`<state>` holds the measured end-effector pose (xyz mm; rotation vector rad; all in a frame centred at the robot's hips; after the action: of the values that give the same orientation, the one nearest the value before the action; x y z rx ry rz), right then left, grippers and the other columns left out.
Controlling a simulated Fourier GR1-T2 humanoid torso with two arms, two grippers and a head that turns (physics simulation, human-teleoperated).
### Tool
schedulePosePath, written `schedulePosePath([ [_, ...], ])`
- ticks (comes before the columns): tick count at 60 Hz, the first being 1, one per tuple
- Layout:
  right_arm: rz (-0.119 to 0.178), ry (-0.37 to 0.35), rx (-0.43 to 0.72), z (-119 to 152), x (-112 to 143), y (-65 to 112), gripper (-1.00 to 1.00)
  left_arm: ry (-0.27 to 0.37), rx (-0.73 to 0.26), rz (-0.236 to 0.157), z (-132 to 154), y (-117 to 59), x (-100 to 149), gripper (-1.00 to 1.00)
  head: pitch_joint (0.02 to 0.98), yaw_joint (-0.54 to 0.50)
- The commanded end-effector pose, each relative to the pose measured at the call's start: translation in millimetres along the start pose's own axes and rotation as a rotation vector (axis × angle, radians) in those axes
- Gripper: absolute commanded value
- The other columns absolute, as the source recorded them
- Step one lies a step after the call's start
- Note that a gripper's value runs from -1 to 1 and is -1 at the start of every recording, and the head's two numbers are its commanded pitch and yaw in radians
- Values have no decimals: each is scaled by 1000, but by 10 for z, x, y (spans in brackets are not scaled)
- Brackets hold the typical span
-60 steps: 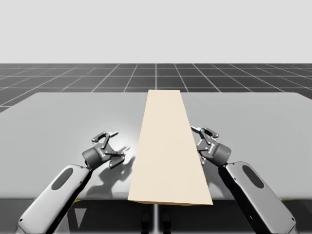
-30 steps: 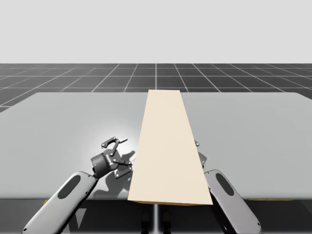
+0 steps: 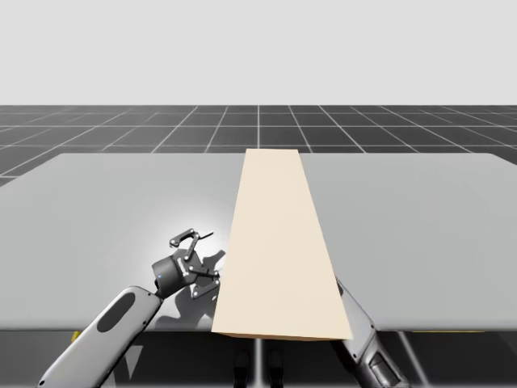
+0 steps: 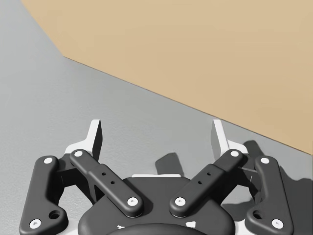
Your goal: Retrieve the object from inside the box.
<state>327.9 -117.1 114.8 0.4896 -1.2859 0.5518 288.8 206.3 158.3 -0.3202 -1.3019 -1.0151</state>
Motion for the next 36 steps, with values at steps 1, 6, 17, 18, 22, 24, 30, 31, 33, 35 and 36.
schedulePosePath([
  [1, 43, 56, -13, -175, -99, 34, -928, 2, -2, -12, 0, -11, -6, -1000, 105, -32],
  [6, 60, 59, -20, -145, -105, 58, 1000, 5, -3, -23, -2, -22, -8, -1000, 103, -31],
  [17, 63, 67, -26, 126, -9, -28, 1000, 3, 1, -28, 2, -27, -7, -1000, 98, -26],
  [18, 65, 63, -26, 148, -2, -43, 1000, 3, 0, -27, 3, -26, -8, -1000, 98, -26],
  [22, 93, 28, -24, 329, 33, -166, 1000, 3, 2, -27, 3, -23, -9, -1000, 99, -26],
  [24, 112, 16, -33, 451, 47, -251, 1000, 4, 3, -28, 3, -21, -11, -1000, 100, -26],
  [30, 127, -23, -71, 805, 88, -501, 1000, 2, 9, -24, 10, -7, -8, -1000, 98, -26],
  [31, 126, -35, -88, 897, 105, -570, 1000, 1, 11, -23, 12, -2, -7, -1000, 97, -27],
  [33, 124, -45, -106, 983, 124, -635, 1000, 0, 14, -22, 15, 4, -8, -1000, 97, -27],
  [35, 133, -63, -138, 1095, 151, -721, 1000, -2, 16, -20, 19, 10, -7, -1000, 97, -27],
  [36, 132, -67, -145, 1123, 160, -739, 1000, -2, 17, -20, 20, 12, -8, -1000, 96, -27],
])
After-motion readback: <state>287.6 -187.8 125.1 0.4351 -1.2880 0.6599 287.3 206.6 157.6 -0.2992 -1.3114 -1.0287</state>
